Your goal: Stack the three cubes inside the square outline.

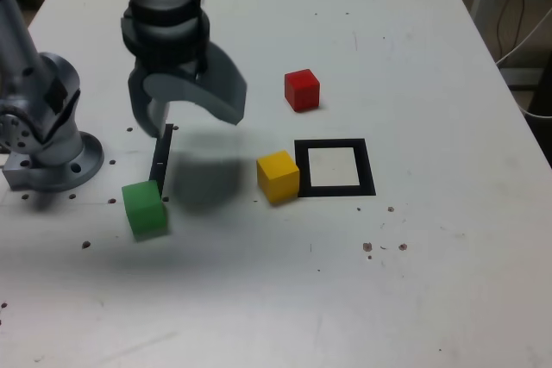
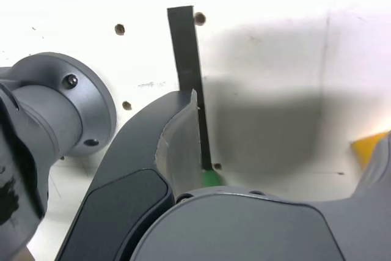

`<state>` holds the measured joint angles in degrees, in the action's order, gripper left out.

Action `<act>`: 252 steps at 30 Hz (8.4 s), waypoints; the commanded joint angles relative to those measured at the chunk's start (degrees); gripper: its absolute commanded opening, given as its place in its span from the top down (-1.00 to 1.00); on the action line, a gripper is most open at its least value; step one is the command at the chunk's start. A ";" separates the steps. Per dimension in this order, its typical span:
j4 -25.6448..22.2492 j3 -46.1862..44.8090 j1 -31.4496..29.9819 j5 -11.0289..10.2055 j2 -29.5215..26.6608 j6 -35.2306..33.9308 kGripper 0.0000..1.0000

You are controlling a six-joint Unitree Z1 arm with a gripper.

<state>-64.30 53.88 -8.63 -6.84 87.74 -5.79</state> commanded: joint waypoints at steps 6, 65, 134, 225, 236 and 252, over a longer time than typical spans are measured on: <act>-6.08 8.01 3.06 -0.55 1.25 4.26 -0.99; -5.60 30.24 28.14 1.43 29.82 1.05 -0.57; -5.71 36.43 1.42 3.56 30.53 -1.57 0.44; -11.74 18.74 -0.69 7.79 14.94 -12.14 -0.94; -4.20 16.67 -0.69 10.62 19.34 -12.13 -0.88; -0.42 15.67 -0.08 12.16 23.37 -11.62 -0.70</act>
<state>-65.49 69.75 -8.78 5.29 110.77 -17.49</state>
